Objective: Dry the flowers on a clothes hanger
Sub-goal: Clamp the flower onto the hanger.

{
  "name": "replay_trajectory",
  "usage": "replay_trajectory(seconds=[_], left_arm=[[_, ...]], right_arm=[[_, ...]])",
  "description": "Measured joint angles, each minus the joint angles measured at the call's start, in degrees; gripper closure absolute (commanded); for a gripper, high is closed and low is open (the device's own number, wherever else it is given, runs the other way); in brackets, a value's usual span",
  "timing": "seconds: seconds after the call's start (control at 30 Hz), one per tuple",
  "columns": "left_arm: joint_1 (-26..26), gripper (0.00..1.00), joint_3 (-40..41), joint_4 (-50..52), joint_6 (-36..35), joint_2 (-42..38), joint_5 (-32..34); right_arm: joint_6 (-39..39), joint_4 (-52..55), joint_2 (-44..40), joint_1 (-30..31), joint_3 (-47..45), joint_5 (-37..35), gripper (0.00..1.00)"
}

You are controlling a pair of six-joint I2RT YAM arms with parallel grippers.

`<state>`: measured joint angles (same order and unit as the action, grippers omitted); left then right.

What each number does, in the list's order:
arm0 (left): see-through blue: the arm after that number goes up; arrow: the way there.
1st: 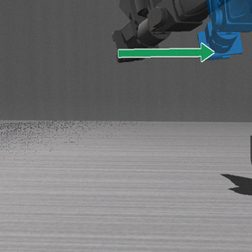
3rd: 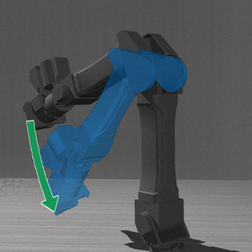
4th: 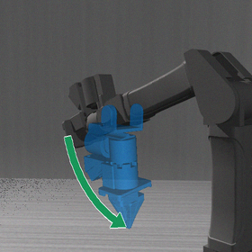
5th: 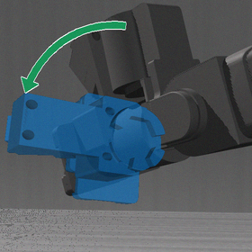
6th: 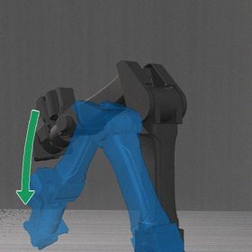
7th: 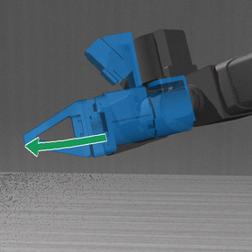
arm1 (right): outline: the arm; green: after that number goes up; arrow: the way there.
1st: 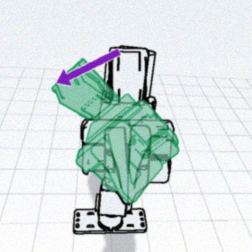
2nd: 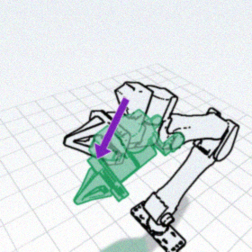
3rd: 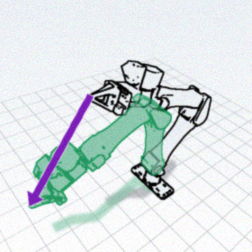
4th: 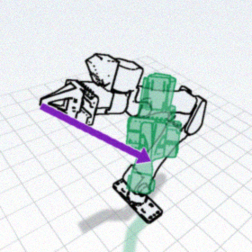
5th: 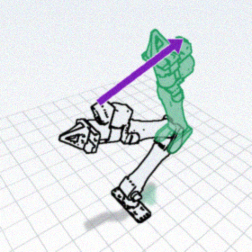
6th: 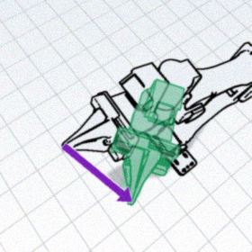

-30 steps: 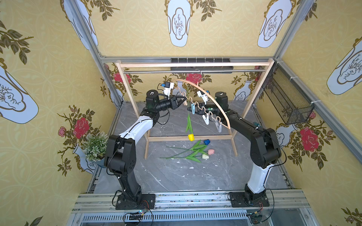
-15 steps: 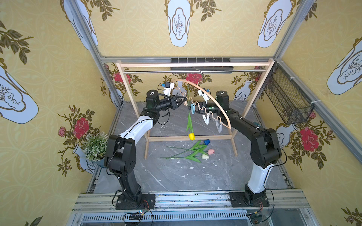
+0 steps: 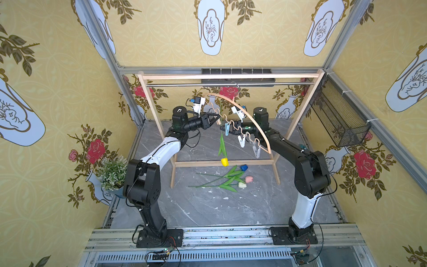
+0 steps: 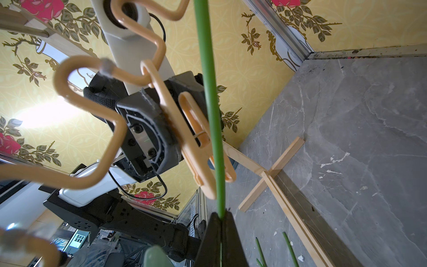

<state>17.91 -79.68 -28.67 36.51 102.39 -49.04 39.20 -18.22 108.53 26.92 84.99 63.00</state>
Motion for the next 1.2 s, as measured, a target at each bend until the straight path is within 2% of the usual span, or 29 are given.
replay_trajectory(seconds=[0.53,0.83,1.2], left_arm=[[0.1,0.79,4.3,-11.9,6.3,0.7,1.2],[0.1,0.79,4.4,-13.8,7.5,1.0,1.4],[0.1,0.79,4.4,-14.4,7.6,1.3,1.4]], right_arm=[[9.0,-12.3,0.0,-0.9,-3.9,0.2,1.0],[12.3,-16.7,0.5,-1.1,-6.4,0.7,1.0],[15.3,-20.0,2.1,-0.7,-5.1,1.9,1.0]])
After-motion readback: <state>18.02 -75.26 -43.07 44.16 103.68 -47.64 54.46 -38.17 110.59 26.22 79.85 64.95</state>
